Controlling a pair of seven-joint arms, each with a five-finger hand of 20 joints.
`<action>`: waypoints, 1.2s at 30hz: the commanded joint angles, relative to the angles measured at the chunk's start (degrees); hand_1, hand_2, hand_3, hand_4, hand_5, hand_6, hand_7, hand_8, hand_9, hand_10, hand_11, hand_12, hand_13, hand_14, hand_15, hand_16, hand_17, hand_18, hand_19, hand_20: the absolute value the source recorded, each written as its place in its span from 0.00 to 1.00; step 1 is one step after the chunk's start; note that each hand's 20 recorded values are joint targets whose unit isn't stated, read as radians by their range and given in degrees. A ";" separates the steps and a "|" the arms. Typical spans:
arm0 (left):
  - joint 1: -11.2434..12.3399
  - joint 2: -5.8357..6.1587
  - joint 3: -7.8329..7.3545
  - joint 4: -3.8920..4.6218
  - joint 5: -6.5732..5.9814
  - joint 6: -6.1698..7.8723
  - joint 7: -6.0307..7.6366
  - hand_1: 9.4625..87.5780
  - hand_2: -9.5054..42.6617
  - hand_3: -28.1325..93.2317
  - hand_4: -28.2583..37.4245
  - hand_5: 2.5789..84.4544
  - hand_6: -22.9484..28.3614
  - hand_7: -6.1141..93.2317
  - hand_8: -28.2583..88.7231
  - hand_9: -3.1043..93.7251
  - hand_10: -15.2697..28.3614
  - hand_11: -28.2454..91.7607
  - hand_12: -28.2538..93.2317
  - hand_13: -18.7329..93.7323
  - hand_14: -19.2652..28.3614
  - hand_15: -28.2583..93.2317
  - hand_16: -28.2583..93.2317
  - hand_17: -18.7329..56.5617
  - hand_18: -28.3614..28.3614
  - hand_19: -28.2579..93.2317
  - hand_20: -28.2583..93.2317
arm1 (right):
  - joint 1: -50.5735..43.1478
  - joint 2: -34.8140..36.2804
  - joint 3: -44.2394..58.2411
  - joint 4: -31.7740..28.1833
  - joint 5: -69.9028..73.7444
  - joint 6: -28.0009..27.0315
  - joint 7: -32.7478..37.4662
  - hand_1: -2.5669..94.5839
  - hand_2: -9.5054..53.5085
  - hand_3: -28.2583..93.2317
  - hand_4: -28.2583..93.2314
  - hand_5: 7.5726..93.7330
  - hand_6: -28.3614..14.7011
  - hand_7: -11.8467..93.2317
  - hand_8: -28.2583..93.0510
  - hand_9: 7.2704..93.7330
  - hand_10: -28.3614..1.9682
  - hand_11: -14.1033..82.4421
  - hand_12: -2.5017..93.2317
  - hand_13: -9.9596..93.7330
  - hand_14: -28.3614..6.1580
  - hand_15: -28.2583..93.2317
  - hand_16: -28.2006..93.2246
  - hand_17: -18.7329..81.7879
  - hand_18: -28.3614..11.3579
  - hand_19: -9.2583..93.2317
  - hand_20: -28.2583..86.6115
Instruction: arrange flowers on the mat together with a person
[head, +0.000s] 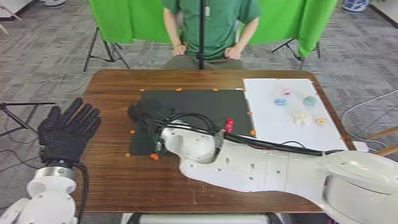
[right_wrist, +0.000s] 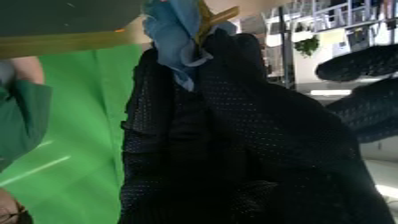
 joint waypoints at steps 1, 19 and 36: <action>1.79 -0.29 -1.66 -0.29 -0.73 0.83 0.68 0.18 0.48 0.86 0.00 0.53 0.63 0.20 0.16 0.42 0.71 0.41 0.31 0.41 0.73 0.51 0.17 0.18 0.75 0.53 0.33 | -1.43 -0.04 0.99 -0.10 -4.39 -3.57 0.50 0.73 0.00 0.77 0.00 0.55 0.67 0.49 0.15 0.68 0.64 0.29 0.48 0.71 0.77 0.49 0.67 0.54 0.65 0.99 0.25; 3.82 -0.97 -3.10 -1.40 -1.66 1.11 0.96 0.18 0.49 0.86 0.00 0.53 0.63 0.20 0.16 0.42 0.71 0.41 0.31 0.41 0.73 0.51 0.17 0.17 0.75 0.54 0.34 | -3.19 1.05 0.86 -2.96 -5.00 -1.65 4.53 0.57 0.00 0.88 0.00 0.47 0.60 0.39 0.09 0.52 0.46 0.36 0.21 0.59 0.55 0.55 0.39 0.54 0.45 0.63 0.45; 5.48 -2.61 -4.20 -1.99 -0.51 0.10 1.14 0.18 0.48 0.86 0.00 0.52 0.63 0.20 0.16 0.41 0.71 0.41 0.31 0.41 0.73 0.51 0.17 0.17 0.76 0.55 0.34 | -14.21 9.00 19.08 -14.52 -6.74 -0.58 2.07 0.50 0.00 0.90 0.00 0.42 0.57 0.35 0.11 0.46 0.40 0.32 0.20 0.54 0.46 0.55 0.36 0.48 0.34 0.67 0.39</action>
